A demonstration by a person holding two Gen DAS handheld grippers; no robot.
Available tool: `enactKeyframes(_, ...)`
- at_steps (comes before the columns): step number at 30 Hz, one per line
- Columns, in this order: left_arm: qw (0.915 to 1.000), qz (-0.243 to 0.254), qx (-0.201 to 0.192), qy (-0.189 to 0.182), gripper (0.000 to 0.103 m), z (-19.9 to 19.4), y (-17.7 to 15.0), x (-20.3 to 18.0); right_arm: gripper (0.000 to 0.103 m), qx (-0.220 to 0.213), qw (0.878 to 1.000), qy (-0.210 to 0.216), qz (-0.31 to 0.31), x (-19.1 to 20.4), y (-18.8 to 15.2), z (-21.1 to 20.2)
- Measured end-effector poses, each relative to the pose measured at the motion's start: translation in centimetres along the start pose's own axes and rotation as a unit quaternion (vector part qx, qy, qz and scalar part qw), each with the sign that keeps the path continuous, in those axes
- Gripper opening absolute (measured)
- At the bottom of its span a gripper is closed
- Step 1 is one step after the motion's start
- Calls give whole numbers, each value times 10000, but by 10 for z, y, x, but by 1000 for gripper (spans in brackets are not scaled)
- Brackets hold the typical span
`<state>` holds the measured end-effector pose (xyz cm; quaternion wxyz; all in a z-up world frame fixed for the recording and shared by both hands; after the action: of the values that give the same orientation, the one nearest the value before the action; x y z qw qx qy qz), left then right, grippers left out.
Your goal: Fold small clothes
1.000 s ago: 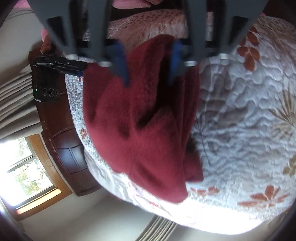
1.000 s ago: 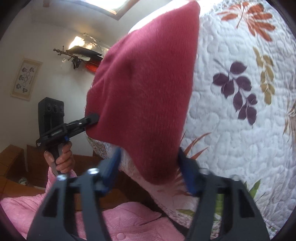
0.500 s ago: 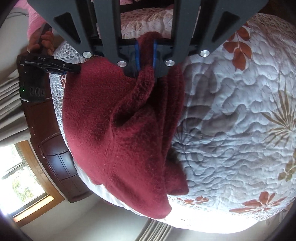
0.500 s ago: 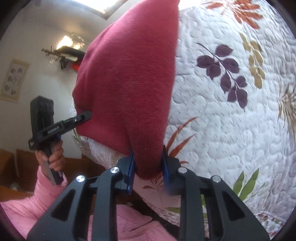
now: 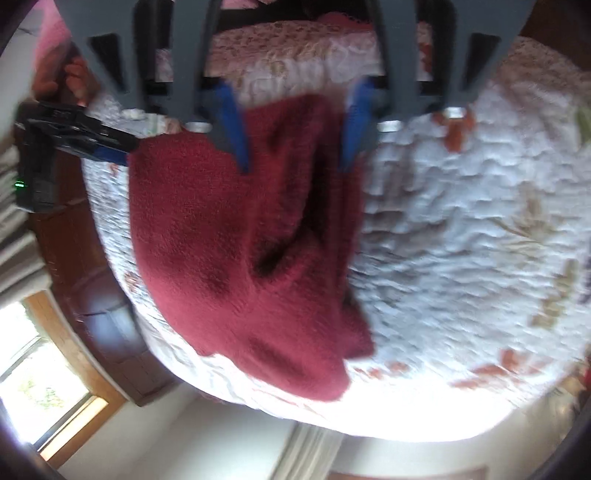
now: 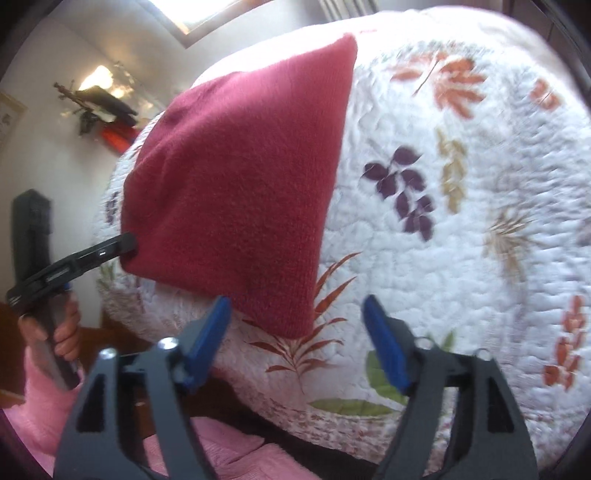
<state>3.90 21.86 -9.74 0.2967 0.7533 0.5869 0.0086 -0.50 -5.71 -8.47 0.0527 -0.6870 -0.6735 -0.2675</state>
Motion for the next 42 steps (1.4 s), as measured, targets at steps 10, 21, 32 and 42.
enactKeyframes(10, 9970, 143, -194, 737, 68, -46, -11, -16, 95, -195, 9981, -545, -198, 28, -3, -34)
enactKeyframes(21, 9948, 317, -400, 876, 73, -79, -13, -25, 97, -391, 9965, -670, -303, 57, -4, -55)
enactKeyframes(32, 9925, 441, -551, 994, 76, -96, -17, -31, 97, -456, 9962, -718, -188, 66, -7, -59)
enactKeyframes(42, 9915, 538, -492, 1074, 77, -96, -21, -31, 97, -473, 9957, -787, -114, 67, -10, -59)
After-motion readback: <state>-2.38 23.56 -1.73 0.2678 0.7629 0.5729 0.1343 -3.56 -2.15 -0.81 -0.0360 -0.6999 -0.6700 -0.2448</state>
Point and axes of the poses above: each gripper's, at about its wrist camera, not at the fingertips, and z roughly the way its jaws point, x to its left, y to its top, the point moved 6 cm from there along z, roughly the way its jaws point, and after that the axes turned 3 degrees about z, right-handed, at the moved point
